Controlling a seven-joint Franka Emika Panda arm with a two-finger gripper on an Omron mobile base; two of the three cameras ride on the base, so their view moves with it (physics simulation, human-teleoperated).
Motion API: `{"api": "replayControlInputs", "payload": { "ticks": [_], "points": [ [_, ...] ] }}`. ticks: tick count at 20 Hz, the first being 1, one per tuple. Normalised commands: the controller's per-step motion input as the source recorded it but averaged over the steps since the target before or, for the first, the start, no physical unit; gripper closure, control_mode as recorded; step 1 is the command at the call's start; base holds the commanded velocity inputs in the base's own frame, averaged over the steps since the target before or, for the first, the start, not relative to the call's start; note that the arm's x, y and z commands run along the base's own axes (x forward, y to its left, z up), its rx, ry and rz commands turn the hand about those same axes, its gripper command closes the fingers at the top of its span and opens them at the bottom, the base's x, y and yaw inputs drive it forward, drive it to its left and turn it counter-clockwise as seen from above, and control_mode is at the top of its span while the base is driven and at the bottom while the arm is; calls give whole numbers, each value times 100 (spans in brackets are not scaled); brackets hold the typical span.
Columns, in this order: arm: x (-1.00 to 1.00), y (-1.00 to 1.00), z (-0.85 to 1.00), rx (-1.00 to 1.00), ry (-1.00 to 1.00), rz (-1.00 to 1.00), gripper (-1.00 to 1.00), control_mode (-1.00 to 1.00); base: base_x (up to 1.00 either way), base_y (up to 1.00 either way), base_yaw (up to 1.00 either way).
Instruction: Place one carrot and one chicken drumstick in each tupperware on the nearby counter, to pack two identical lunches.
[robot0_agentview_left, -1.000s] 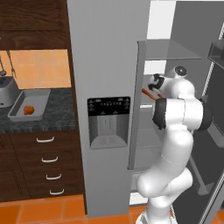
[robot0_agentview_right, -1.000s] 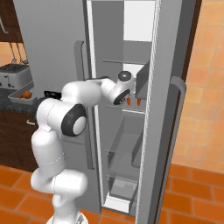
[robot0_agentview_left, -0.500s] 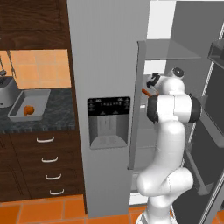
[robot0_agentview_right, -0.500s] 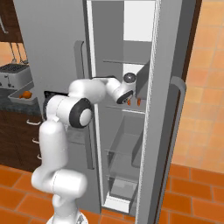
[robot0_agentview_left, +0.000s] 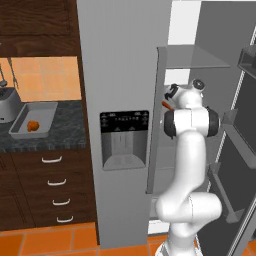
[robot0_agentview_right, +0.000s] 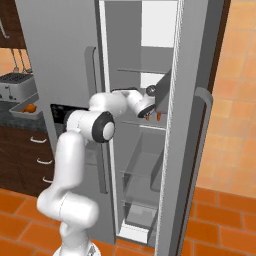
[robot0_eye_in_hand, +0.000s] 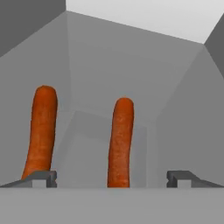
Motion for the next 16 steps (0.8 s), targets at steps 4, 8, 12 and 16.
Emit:
{"api": "replayControlInputs", "payload": {
  "ticks": [4, 8, 12, 16],
  "points": [
    [51, -12, -31, 3, 0, 0, -100, -100, 0, 0, 0],
    [57, 0, -52, 0, 0, 0, -100, -100, 0, 0, 0],
    [38, 0, -70, -1, 3, 0, 100, -100, 0, 0, 0],
    [-61, 65, -100, -32, -10, -3, 100, -100, 0, 0, 0]
  ]
}}
